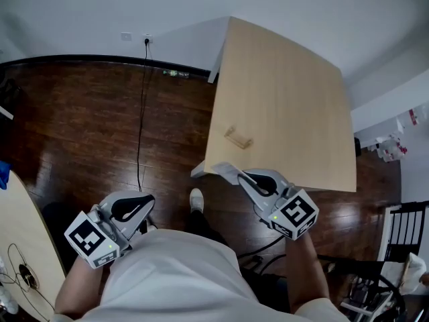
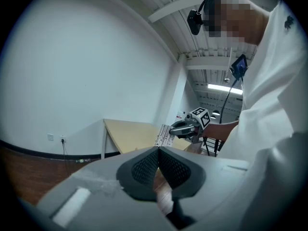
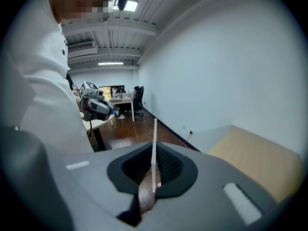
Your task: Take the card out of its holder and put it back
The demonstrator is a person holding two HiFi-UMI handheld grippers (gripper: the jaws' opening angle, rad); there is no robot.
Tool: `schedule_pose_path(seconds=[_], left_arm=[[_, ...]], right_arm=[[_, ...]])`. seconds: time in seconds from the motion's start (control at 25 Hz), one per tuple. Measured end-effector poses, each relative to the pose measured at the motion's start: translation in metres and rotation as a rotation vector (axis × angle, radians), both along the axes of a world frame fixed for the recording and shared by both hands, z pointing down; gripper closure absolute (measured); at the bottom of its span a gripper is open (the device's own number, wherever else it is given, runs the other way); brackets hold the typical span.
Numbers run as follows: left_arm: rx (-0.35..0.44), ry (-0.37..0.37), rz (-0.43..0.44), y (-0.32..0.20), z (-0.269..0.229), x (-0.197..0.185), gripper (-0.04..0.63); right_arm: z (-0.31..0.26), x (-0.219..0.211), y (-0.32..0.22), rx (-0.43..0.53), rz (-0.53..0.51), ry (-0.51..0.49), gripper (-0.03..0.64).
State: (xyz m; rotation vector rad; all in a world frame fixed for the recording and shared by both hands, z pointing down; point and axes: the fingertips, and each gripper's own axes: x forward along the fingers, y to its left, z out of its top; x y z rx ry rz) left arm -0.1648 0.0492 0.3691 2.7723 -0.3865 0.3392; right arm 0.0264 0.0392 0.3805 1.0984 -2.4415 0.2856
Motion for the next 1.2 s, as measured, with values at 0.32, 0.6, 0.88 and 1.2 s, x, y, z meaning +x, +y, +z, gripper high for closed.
schedule_pose_path(seconds=[0.32, 0.6, 0.88, 1.2], left_arm=[[-0.013, -0.008, -0.057, -0.023, -0.002, 0.039, 0.592], [-0.012, -0.035, -0.093, -0.04, -0.001, 0.077, 0.584], [-0.022, -0.056, -0.125, -0.056, -0.001, 0.103, 0.58], [-0.037, -0.079, -0.154, -0.064, 0.004, 0.114, 0.58]], right_arm=[[0.014, 0.061, -0.047, -0.005, -0.003, 0.014, 0.597], [0.037, 0.105, -0.086, -0.017, -0.019, 0.011, 0.597], [0.068, 0.137, -0.119, -0.051, -0.038, 0.017, 0.597], [0.096, 0.145, -0.139, -0.084, -0.06, 0.016, 0.597]])
